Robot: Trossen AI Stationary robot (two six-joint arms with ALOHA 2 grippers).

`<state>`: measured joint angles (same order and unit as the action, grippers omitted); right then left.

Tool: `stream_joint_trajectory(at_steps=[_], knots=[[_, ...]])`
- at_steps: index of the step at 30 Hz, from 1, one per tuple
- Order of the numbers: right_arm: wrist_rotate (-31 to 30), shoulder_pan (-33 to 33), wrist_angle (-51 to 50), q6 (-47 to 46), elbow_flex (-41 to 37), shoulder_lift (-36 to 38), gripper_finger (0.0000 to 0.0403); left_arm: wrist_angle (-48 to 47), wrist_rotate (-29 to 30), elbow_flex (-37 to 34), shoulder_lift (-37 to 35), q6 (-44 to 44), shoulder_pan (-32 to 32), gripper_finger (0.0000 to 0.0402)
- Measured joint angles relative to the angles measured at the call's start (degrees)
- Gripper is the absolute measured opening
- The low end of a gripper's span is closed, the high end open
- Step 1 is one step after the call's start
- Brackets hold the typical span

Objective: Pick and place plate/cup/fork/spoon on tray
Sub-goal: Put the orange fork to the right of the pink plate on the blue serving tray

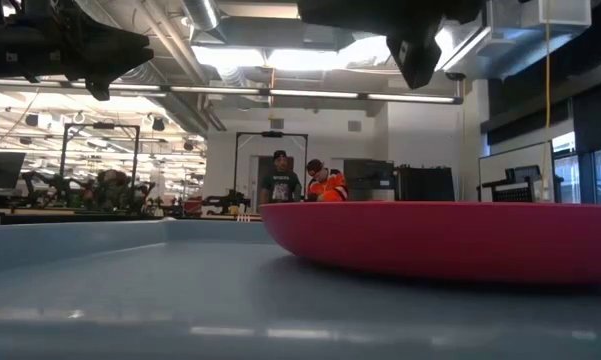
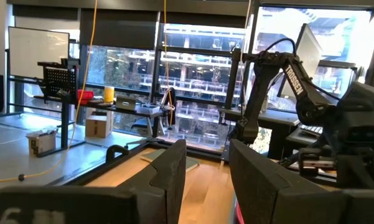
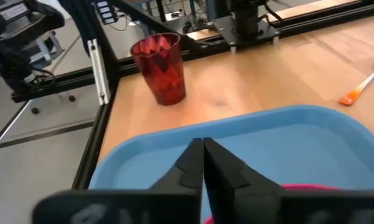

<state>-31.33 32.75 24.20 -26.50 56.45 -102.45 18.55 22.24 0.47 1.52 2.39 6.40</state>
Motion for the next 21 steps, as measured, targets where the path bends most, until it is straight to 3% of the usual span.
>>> stream_joint_trajectory(at_steps=[21], knots=[[5.4, 0.5, -0.4, -2.9, 0.0, 0.0, 0.0029, 0.0, 0.0, 0.0, 0.0, 0.0, 0.0, 0.0115]])
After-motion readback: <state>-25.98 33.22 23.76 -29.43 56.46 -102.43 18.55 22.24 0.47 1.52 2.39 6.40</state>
